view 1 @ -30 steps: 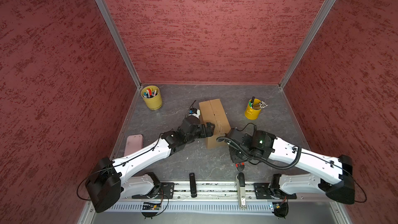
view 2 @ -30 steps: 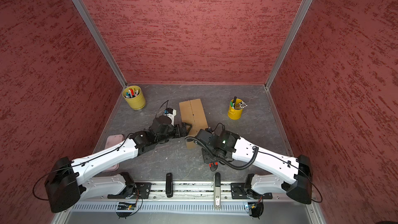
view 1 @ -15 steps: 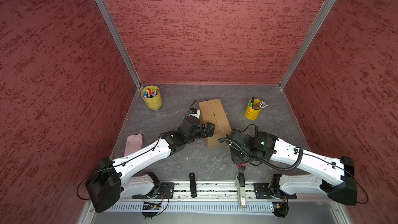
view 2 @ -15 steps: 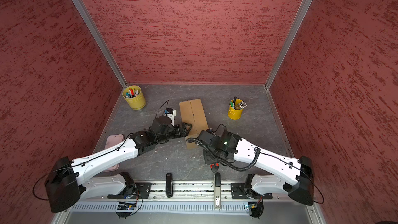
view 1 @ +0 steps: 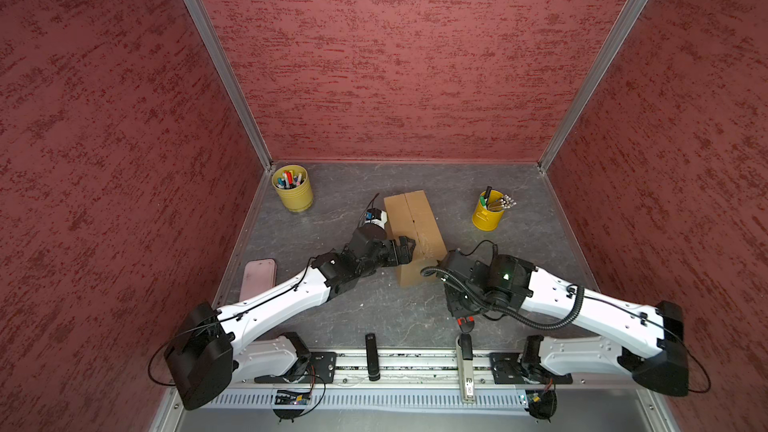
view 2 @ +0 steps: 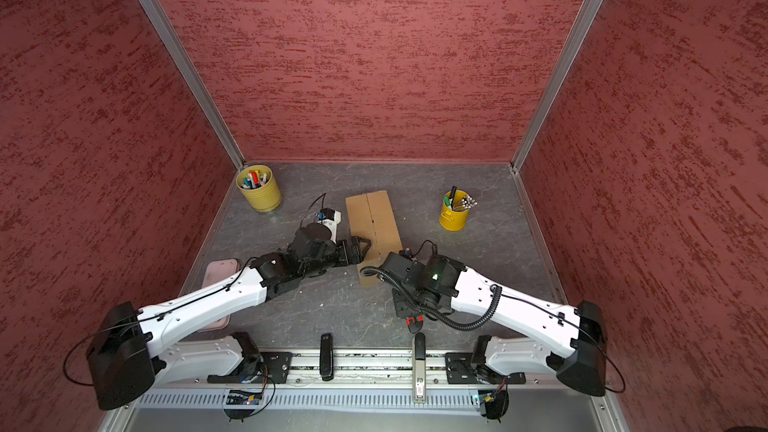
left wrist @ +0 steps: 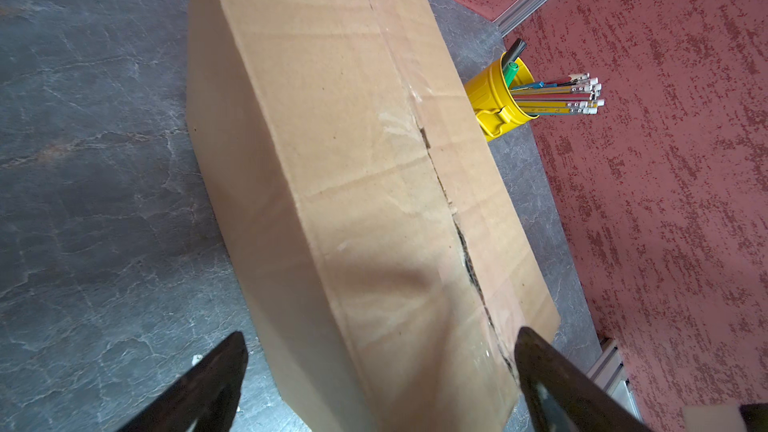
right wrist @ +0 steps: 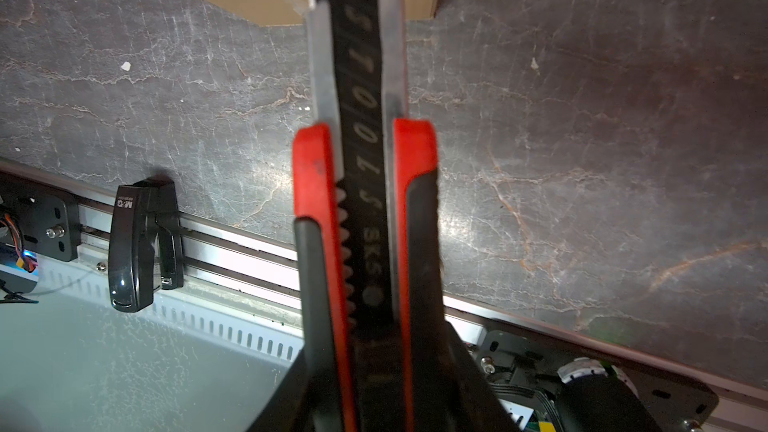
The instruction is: Unpack the express box
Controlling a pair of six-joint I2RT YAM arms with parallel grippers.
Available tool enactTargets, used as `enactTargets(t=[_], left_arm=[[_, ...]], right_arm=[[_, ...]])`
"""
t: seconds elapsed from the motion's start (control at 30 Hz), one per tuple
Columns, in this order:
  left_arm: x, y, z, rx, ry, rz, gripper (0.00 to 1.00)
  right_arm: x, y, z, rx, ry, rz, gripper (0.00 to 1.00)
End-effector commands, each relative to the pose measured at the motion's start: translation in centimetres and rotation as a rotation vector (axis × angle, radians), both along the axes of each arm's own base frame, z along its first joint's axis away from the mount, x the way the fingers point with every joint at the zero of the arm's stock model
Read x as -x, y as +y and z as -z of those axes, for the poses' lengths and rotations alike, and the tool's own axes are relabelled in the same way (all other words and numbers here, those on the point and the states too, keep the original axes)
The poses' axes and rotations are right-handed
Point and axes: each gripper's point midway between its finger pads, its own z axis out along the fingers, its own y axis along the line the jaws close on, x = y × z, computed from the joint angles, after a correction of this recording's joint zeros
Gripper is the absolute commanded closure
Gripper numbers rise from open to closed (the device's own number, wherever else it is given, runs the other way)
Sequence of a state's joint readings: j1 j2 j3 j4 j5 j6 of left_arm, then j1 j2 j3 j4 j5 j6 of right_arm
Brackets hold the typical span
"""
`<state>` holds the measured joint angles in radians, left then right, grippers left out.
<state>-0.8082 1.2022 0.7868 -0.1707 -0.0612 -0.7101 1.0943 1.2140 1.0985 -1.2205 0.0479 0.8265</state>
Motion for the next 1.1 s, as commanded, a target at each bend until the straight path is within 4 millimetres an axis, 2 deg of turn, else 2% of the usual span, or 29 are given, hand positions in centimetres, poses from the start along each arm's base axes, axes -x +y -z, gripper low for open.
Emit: enactTargets(t=[0.0,1.07], left_arm=[[0.0,-0.2,-0.6,0.02,-0.015,-0.001,0.0],[0.3,0.0,-0.6,0.033,-0.022,0.003,0.0]], right_arm=[[-0.4,0.5,-0.9,-0.019,-0.024,0.008,0.97],[-1.2,0.9,-2.0,0.012,-0.046,-0.004,0.97]])
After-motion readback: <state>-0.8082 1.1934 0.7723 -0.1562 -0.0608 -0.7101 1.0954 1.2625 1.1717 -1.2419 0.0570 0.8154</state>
